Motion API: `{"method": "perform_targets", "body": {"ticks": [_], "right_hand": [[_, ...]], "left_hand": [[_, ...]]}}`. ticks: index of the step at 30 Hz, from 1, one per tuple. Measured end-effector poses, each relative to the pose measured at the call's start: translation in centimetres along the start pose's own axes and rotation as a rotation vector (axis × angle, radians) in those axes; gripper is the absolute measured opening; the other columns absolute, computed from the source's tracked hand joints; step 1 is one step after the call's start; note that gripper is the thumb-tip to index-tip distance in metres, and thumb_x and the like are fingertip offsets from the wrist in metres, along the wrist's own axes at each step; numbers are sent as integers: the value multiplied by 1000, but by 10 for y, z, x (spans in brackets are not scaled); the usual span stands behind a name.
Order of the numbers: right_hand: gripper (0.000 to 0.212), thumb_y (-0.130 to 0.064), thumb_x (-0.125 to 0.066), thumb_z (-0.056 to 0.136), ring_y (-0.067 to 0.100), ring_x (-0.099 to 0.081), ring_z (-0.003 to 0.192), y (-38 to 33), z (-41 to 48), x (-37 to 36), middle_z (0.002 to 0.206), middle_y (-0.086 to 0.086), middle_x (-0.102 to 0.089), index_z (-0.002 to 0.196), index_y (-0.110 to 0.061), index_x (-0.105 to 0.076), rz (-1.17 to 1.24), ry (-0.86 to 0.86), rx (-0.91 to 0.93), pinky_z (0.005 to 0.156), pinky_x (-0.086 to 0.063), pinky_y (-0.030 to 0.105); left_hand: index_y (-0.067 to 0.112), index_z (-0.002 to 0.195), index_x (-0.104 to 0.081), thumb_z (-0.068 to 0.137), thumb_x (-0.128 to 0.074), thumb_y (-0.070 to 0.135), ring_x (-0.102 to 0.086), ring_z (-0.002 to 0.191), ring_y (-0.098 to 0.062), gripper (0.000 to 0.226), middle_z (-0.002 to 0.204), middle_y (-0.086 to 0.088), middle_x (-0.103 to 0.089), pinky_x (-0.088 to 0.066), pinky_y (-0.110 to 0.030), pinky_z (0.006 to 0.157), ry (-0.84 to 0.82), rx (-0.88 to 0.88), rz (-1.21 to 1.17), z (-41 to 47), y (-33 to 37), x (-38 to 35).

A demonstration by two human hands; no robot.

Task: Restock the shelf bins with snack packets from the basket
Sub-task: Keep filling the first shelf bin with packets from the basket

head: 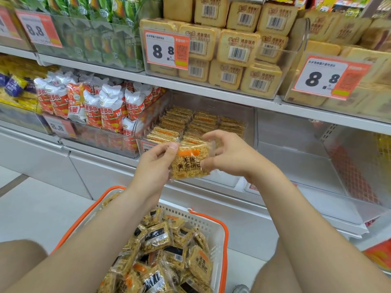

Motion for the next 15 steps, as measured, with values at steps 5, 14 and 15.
{"method": "perform_targets", "body": {"ticks": [5,14,15], "right_hand": [[51,-50,-83,76,9,-65,89,-7,1,-14,97,-14,-70,123,-33,-71,-195,-35,102,80,-56,36],[18,-39,-61,101,13,-54,68,-19,-1,-13,65,-6,-66,97,-30,-76,-416,41,345,78,-52,39],[18,-37,-60,100,16,-56,73,-20,0,-7,67,-7,-66,92,-29,-75,-411,124,335,80,-53,42]], "left_hand": [[19,123,-74,105,-61,31,-71,104,-22,25,114,-5,-78,-55,-43,93,-10,-21,29,0,3,-2],[20,122,-75,102,-67,22,-71,105,-1,22,109,8,-79,-53,-13,84,-55,-255,212,-2,23,-17],[21,127,-73,104,-65,26,-70,106,1,25,113,9,-78,-52,-11,85,-46,-287,244,-1,26,-19]]}}
Point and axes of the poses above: each hand's wrist, its own z-axis towards the middle knuckle, its own x-axis out of the back of the hand, y = z × x, the point moved 6 cm from there along z, towards the middle knuckle
